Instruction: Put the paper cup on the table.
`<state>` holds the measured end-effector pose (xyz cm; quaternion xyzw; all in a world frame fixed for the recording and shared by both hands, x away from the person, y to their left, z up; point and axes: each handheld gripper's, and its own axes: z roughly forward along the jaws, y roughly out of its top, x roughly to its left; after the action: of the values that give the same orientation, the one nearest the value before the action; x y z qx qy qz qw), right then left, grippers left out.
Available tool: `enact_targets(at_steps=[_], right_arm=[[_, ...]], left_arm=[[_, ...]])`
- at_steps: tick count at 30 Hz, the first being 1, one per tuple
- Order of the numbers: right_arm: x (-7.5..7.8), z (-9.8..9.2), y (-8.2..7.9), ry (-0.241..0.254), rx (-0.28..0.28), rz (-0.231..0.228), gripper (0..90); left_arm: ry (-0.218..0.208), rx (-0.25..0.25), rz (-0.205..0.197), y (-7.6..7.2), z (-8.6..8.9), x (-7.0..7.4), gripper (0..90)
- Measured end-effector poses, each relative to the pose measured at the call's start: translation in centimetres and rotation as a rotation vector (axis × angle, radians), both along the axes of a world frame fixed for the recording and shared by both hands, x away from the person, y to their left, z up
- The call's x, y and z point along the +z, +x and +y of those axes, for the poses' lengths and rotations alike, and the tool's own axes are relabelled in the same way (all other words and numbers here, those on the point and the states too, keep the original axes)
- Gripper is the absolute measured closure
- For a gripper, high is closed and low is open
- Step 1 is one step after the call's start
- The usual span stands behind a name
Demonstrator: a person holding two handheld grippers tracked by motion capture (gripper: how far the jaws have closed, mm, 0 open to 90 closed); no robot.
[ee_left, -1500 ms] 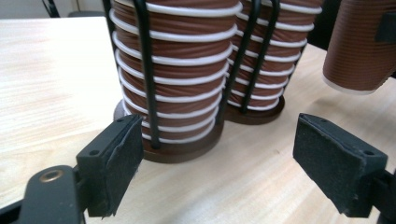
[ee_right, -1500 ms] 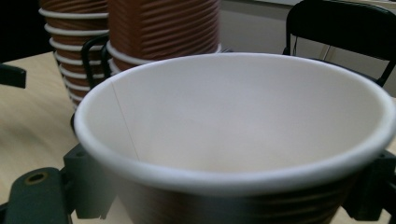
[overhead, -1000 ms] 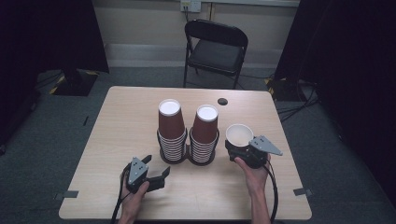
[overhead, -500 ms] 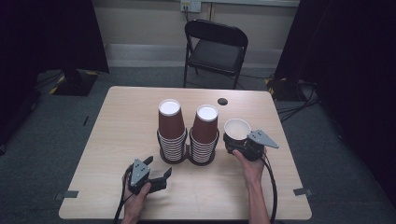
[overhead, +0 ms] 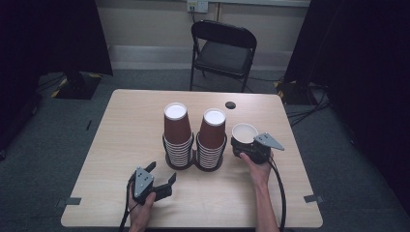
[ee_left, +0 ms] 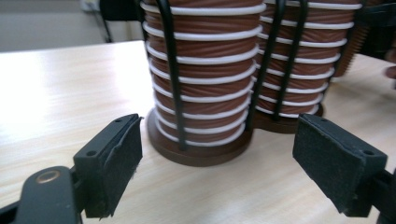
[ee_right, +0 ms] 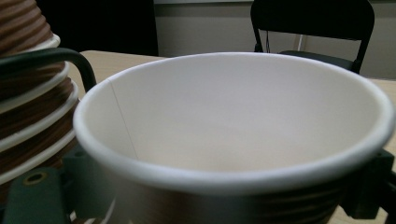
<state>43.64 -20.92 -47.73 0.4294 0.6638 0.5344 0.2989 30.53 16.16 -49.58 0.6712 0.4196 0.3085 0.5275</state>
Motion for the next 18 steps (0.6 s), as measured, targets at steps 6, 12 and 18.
enact_targets(at_steps=[6,12,18], right_arm=[[-0.54,0.01,0.14,-0.011,0.012,0.024,11.2],[-0.64,0.07,0.10,-0.027,0.010,0.044,10.5],[-0.52,-0.15,0.07,-0.024,0.004,0.074,9.7]], left_arm=[[-0.038,0.000,0.006,0.07,0.38,-0.04,15.8],[-0.013,-0.011,0.002,0.02,0.16,-0.01,16.0],[-0.026,-0.010,0.006,0.05,0.26,-0.03,16.1]])
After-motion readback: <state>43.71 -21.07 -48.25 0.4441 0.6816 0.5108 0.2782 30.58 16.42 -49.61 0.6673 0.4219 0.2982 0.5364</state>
